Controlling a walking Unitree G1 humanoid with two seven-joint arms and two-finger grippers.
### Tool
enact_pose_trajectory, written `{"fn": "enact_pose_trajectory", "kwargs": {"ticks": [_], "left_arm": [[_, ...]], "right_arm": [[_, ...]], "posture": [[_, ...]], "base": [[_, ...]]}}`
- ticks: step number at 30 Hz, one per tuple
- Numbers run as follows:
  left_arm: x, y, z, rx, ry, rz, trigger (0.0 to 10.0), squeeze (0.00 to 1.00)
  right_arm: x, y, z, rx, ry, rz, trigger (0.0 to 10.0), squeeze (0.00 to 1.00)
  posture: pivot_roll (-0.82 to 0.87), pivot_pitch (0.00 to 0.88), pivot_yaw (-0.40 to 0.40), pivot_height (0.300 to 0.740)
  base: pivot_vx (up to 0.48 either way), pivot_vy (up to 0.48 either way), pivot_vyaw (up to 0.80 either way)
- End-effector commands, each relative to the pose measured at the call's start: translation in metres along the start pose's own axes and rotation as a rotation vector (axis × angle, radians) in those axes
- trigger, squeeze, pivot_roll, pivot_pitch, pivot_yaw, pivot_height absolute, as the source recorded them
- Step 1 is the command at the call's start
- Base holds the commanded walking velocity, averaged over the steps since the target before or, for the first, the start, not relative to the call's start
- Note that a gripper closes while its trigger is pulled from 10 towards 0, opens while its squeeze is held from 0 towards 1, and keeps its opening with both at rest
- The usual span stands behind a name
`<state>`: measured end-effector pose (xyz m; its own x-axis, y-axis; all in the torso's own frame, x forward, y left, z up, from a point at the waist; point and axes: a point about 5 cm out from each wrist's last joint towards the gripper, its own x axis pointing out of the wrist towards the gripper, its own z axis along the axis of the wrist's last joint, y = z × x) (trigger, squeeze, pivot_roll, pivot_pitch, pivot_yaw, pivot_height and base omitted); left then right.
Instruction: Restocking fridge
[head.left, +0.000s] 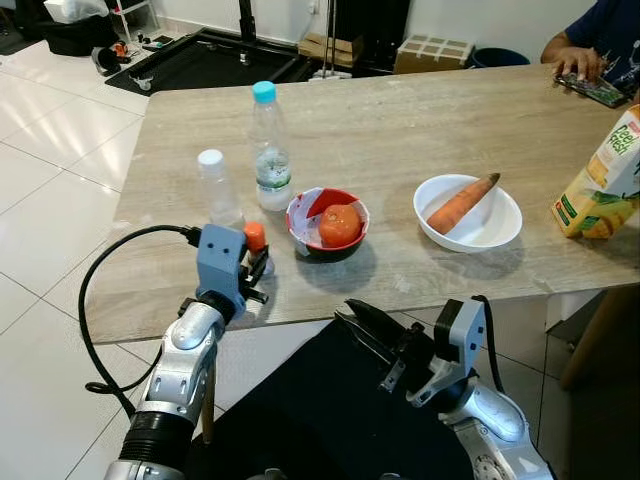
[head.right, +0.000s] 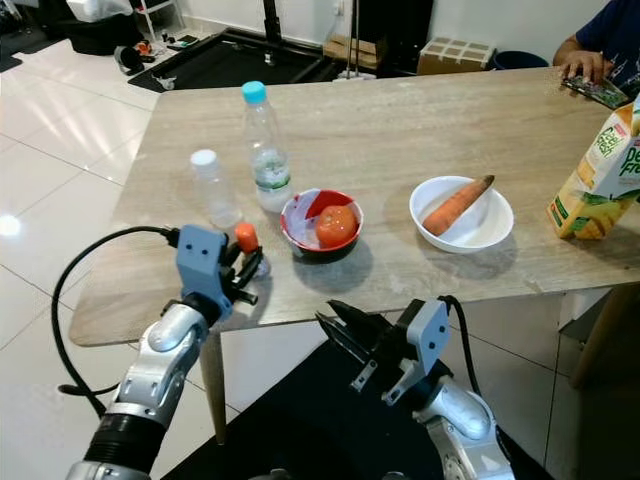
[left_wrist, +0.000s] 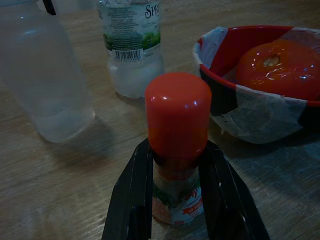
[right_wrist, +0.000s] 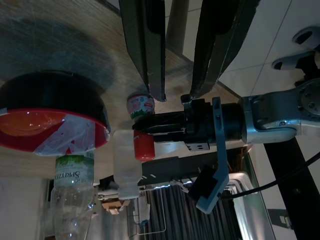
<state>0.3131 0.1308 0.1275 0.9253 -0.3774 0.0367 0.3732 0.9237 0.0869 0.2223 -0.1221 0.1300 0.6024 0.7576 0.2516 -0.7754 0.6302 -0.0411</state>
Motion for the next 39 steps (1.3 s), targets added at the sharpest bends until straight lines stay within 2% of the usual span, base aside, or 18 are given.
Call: {"fn": "enact_pose_trajectory", "kwargs": {"ticks": [1,3,4,5,9,10,11,12,15,17,21,22,31,39], "left_arm": [[-0.007,-0.005,-0.028,-0.017,0.141,-0.010,10.0,0.00],[-0.007,-0.003,-0.027,-0.015,0.140,-0.006,10.0,0.00],[-0.007,-0.003,-0.026,-0.018,0.139,-0.009,10.0,0.12],[-0.008,-0.002,-0.025,-0.023,0.138,-0.014,10.0,1.00],[-0.010,-0.001,-0.023,-0.021,0.135,-0.016,10.0,1.00],[-0.011,-0.001,-0.022,-0.019,0.132,-0.008,10.0,0.74],[-0.011,-0.001,-0.022,-0.019,0.132,-0.008,10.0,0.74],[-0.012,0.000,-0.021,-0.036,0.130,0.009,10.0,0.00],[-0.016,0.005,-0.016,-0.164,0.098,0.081,10.0,0.00],[-0.018,0.007,-0.015,-0.184,0.083,0.094,10.0,0.00],[-0.021,0.009,-0.013,-0.180,0.062,0.104,10.0,0.00],[-0.024,0.010,-0.012,-0.155,0.052,0.113,10.0,0.00],[-0.026,0.010,-0.009,-0.148,0.056,0.116,10.0,0.00],[-0.025,0.007,-0.007,-0.132,0.047,0.102,10.0,0.00]], "right_arm": [[-0.002,0.002,-0.003,0.002,0.010,0.001,10.0,0.00],[-0.002,0.002,-0.003,0.002,0.010,0.001,10.0,0.00],[-0.002,0.002,-0.003,0.002,0.010,0.000,10.0,0.00],[-0.002,0.002,-0.003,0.003,0.009,-0.001,10.0,0.00],[-0.001,0.002,-0.004,0.004,0.008,-0.002,10.0,0.00],[-0.001,0.002,-0.004,0.004,0.008,-0.003,10.0,0.00],[-0.001,0.002,-0.004,0.004,0.008,-0.003,10.0,0.00],[-0.001,0.002,-0.004,0.004,0.008,-0.003,10.0,0.00],[-0.001,0.001,-0.004,0.003,0.008,-0.009,10.0,0.00],[-0.001,0.001,-0.004,0.004,0.008,-0.011,10.0,0.00],[-0.001,0.001,-0.005,0.006,0.008,-0.012,10.0,0.00],[0.000,0.000,-0.004,0.007,0.007,-0.008,10.0,0.00],[0.001,-0.001,-0.004,0.004,0.005,-0.007,10.0,0.00],[0.000,-0.001,-0.004,0.001,0.008,-0.011,10.0,0.00]], "posture": [[-0.13,0.157,0.051,0.740],[-0.13,0.157,0.051,0.740],[-0.13,0.156,0.053,0.740],[-0.13,0.156,0.053,0.740],[-0.13,0.155,0.056,0.740],[-0.13,0.155,0.056,0.740],[-0.13,0.155,0.056,0.740],[-0.13,0.156,0.057,0.740],[-0.12,0.155,0.054,0.740],[-0.12,0.155,0.054,0.740],[-0.12,0.154,0.049,0.740],[-0.12,0.153,0.045,0.740],[-0.12,0.151,0.044,0.740],[-0.13,0.152,0.049,0.740]], "base": [[0.000,0.000,0.00],[0.000,0.000,0.00],[0.000,0.000,0.00],[0.000,0.000,0.00],[0.000,0.000,0.00],[0.000,0.000,0.00],[0.000,0.000,0.00],[0.000,0.000,0.00],[0.000,0.000,0.00],[0.000,0.000,0.00],[0.000,0.000,0.00],[0.000,0.000,0.00],[0.000,0.000,0.00],[0.000,-0.480,0.00]]}}
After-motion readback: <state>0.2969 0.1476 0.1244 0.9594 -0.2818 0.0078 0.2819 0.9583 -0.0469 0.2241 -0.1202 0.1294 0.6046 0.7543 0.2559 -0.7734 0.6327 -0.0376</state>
